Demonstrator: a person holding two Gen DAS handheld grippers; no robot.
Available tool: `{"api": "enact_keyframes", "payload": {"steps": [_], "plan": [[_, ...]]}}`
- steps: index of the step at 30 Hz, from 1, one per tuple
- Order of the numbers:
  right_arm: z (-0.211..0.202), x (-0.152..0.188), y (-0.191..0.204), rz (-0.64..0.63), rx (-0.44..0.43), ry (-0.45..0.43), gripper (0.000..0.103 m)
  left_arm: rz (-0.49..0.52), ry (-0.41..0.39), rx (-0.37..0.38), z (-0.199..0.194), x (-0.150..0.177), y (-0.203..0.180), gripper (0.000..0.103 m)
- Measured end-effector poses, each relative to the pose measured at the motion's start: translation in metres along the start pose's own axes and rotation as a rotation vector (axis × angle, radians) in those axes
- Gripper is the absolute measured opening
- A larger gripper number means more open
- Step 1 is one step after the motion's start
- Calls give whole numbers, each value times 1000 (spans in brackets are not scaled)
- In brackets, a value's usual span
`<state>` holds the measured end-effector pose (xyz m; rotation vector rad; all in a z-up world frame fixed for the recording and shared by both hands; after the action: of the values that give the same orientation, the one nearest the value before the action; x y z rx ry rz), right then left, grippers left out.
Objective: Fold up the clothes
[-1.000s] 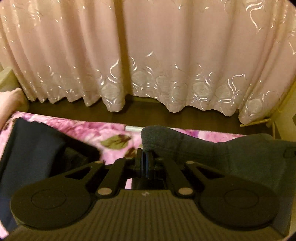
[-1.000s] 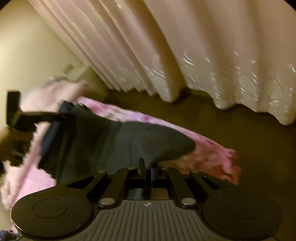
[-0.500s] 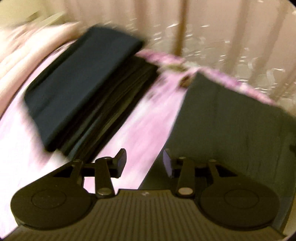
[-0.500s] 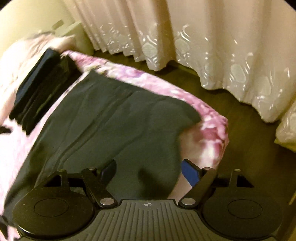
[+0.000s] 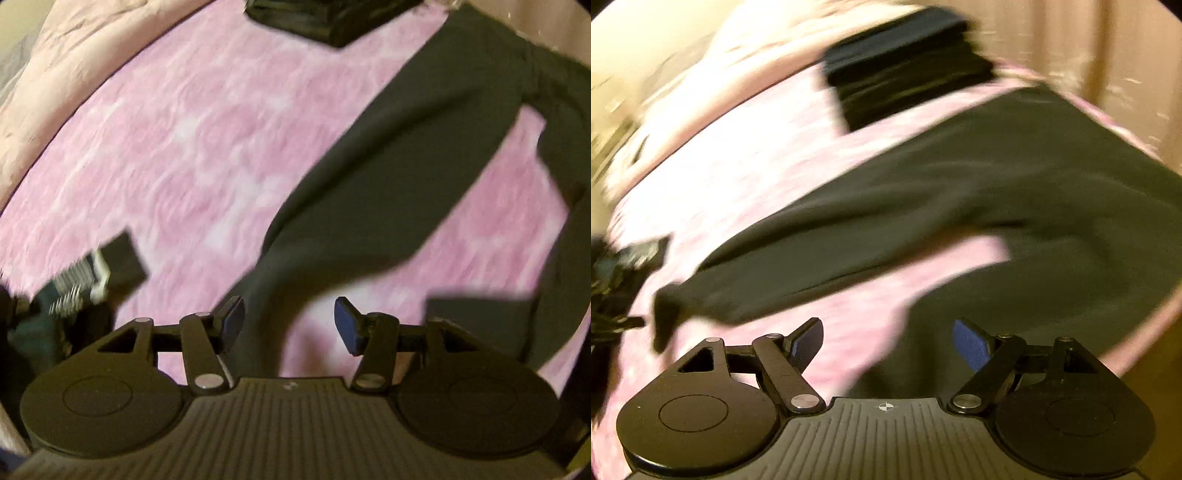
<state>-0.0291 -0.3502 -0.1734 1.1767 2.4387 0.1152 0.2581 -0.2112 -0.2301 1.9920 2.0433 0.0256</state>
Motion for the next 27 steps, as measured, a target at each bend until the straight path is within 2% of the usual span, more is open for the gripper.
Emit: {"api": "enact_keyframes", "payload": {"steps": [4,7,9,10,12,14,15,17,19,20,21,22,23,25,27], "plan": [[32,-6,70,-209,-63,35,80,134,-41,-78,15,28,12,49],[65,-15,107,-340,-98,69,80,178,-69,-56,34,28,22,54],[87,-19,122,-412,-99,93,80,170,-50,-4,54,26,27,52],[98,-21,130,-447,-99,104,80,171,-36,19,63,25,28,46],[114,-29,142,-504,-89,116,80,169,-17,64,75,25,31,7],[116,-38,144,-517,-87,104,80,149,-50,48,69,28,35,7],[115,-41,144,-510,-92,96,80,146,-90,3,59,31,38,7],[113,-45,142,-493,-101,92,80,164,-177,-149,34,39,45,8],[115,-42,142,-492,-106,105,80,196,-231,-281,14,57,42,16],[116,-40,143,-492,-108,113,80,229,-187,-298,16,72,35,24],[116,-38,144,-494,-111,120,80,261,-142,-311,17,87,29,43],[116,-36,147,-496,-116,127,80,275,-86,-279,23,101,24,50],[117,-34,147,-494,-122,135,80,286,-34,-247,27,116,20,48],[120,-27,149,-496,-136,150,80,244,-24,-207,28,130,19,48],[126,-21,153,-517,-149,160,80,199,-45,-179,28,128,25,48]]}}
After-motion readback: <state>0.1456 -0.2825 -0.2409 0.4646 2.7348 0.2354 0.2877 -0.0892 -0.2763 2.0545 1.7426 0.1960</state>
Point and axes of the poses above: each gripper's, at about its wrist camera, not at the fingertips, and z roughly the way its jaws point, y to its left, x to its underside, the point moved 5 cm from there along z, roughly the way its jaws point, and after that the axes turned 7 degrees about y, right-handed, at the moved point
